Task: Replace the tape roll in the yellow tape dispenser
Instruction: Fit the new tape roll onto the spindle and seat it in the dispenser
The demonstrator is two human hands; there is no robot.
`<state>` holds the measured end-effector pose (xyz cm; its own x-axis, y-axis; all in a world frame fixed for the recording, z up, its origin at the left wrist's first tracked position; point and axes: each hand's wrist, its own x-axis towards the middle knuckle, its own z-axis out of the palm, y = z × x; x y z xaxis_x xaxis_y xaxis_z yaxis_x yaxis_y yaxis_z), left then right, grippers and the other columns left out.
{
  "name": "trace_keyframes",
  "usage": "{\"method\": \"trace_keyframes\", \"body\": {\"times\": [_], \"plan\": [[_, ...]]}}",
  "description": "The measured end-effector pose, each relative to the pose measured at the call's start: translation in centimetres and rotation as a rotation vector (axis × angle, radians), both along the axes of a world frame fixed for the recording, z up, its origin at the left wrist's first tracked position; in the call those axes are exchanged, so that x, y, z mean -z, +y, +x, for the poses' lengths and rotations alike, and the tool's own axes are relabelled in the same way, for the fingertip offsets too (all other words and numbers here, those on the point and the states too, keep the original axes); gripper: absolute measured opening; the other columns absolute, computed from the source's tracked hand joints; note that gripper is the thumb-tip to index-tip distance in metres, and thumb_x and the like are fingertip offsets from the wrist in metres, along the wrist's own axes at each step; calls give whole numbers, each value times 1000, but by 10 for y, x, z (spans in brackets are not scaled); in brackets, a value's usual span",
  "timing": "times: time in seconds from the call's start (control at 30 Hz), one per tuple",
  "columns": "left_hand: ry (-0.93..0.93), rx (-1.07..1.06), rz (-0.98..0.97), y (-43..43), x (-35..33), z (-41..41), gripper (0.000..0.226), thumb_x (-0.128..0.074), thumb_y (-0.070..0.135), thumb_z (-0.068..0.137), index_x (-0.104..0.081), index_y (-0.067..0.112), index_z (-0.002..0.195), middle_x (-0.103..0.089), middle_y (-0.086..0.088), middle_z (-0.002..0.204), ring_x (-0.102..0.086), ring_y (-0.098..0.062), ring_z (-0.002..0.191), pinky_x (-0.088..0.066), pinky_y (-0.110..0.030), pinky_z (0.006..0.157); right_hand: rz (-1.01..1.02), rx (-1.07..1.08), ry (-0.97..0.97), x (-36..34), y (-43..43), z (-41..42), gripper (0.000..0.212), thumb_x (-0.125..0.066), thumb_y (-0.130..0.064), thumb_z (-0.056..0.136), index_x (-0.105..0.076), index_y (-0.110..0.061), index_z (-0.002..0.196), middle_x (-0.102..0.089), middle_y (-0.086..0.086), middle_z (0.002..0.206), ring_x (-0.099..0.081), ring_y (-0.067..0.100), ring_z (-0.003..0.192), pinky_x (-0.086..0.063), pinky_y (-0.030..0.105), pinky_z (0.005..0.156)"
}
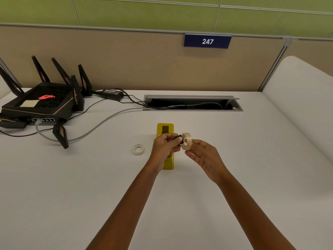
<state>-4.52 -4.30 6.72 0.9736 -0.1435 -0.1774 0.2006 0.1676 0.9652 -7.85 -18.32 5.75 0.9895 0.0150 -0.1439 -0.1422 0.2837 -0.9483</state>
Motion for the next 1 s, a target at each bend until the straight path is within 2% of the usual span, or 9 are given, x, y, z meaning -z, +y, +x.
{"method": "trace_keyframes", "body": {"times": [0.13, 0.27, 0.43, 0.57, 0.67, 0.8, 0.93, 1.0], "plan": [[12, 5, 12, 3, 0, 0, 27, -60, 9, 83, -56, 3, 109, -63, -13, 102, -62, -19, 82, -53, -22, 73, -109, -9, -43, 0, 4, 1, 18, -52, -4, 87, -63, -9, 101, -63, 13, 108, -62, 24, 101, -54, 24, 85], [44, -10, -11, 5, 2, 2, 22, -62, 12, 82, -56, 6, 103, -64, -12, 99, -65, -16, 75, -54, -24, 74, -194, -2, -67, -3, 7, 1, 18, -57, -4, 85, -65, -16, 95, -62, 10, 118, -61, 21, 104, -52, 27, 88], [34, -8, -77, 6, 2, 2, 16, -62, 9, 81, -57, 7, 96, -64, -11, 97, -65, -15, 78, -56, -15, 64, -274, 4, -71, -3, 9, 2, 22, -56, -1, 84, -64, -20, 92, -64, 8, 109, -62, 21, 100, -48, 35, 95], [2, -22, -60, 6, 3, 2, 13, -63, 5, 80, -57, 11, 89, -64, -9, 93, -64, -21, 85, -56, -14, 63, -295, 10, -94, -3, 10, 3, 14, -57, -9, 86, -64, -19, 91, -66, 6, 101, -63, 20, 96, -51, 31, 89], [-11, -18, -18, 7, 3, 1, 15, -65, 5, 78, -57, 13, 88, -64, -10, 94, -64, -25, 90, -55, -18, 70, -287, 47, -105, -2, 11, 6, 10, -57, -14, 86, -65, -14, 91, -65, 8, 101, -64, 19, 91, -55, 27, 83], [-13, -21, 21, 6, 3, 2, 16, -66, 6, 77, -57, 12, 89, -64, -15, 101, -63, -29, 95, -53, -25, 78, -283, 57, -127, -2, 12, 7, 9, -58, -12, 85, -65, -12, 90, -65, 7, 103, -65, 13, 89, -55, 16, 75], [-17, -17, 38, 7, 2, 1, 16, -67, 5, 77, -58, 12, 88, -63, -13, 98, -63, -28, 93, -52, -29, 82, -280, 38, -140, 0, 10, 8, 9, -58, -9, 85, -65, -9, 90, -64, 4, 107, -67, 5, 84, -55, 15, 76], [-16, -16, 48, 7, 1, 0, 17, -67, 5, 77, -58, 10, 90, -63, -12, 98, -62, -28, 93, -52, -33, 85, -277, 43, -142, 1, 10, 8, 10, -58, -8, 84, -65, -7, 92, -64, 6, 108, -67, 7, 85, -55, 15, 76]]}}
